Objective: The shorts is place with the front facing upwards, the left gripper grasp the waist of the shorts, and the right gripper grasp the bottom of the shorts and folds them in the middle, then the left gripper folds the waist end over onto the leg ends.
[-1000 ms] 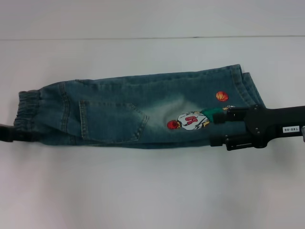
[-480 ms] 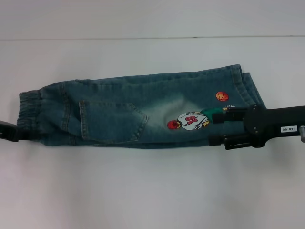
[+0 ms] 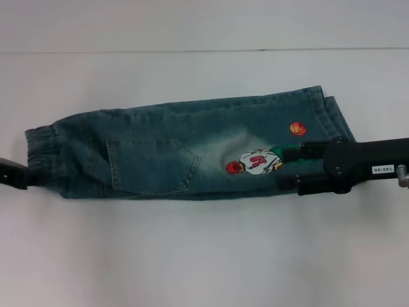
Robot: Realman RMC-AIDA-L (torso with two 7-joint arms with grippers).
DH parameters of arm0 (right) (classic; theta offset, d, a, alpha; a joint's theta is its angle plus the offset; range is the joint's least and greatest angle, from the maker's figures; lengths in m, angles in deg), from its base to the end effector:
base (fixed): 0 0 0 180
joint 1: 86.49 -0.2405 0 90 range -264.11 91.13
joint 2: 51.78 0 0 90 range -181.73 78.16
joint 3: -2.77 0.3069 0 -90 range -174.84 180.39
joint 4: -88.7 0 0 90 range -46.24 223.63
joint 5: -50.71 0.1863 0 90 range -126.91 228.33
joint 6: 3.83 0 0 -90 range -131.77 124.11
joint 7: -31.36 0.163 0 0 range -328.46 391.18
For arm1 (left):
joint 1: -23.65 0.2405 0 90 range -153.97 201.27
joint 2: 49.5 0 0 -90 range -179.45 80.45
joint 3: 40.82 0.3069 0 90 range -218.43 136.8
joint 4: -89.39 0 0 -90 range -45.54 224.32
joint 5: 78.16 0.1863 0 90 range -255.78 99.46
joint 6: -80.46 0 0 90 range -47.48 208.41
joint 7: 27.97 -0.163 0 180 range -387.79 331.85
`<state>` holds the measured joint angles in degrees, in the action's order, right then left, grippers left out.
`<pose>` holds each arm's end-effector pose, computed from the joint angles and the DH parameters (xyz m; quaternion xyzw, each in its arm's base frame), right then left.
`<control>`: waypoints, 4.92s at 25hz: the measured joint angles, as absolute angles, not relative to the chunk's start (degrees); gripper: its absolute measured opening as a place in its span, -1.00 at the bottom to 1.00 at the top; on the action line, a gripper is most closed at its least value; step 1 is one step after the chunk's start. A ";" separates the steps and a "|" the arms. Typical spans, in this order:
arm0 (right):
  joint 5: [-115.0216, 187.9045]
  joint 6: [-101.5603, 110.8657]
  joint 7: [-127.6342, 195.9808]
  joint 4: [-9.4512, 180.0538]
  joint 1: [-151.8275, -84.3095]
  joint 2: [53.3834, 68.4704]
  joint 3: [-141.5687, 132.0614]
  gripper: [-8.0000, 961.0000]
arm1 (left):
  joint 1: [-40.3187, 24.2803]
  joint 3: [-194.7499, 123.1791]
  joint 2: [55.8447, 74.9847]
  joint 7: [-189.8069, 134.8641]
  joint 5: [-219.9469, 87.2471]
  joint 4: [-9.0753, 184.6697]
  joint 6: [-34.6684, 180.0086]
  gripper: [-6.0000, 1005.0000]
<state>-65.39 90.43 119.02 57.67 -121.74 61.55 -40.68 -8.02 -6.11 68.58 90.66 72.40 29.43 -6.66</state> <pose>0.2715 0.3456 -0.0279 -0.9415 0.2581 0.2141 0.0342 -0.3459 0.3558 0.0229 -0.8630 -0.4513 0.0262 0.2253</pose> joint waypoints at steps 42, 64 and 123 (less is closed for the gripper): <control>-31.86 56.15 76.35 94.57 -130.29 69.55 -38.10 -0.94 | -26.69 -6.11 68.45 92.85 55.18 17.13 -29.61 -0.90; -63.34 49.35 86.03 102.83 -144.37 69.64 -21.53 -0.91 | -28.15 -6.10 67.12 94.12 52.44 18.95 -29.46 -0.89; -29.14 66.47 106.39 68.19 -115.39 66.54 -33.74 -0.83 | -14.74 22.47 74.54 80.69 23.48 40.50 4.53 0.55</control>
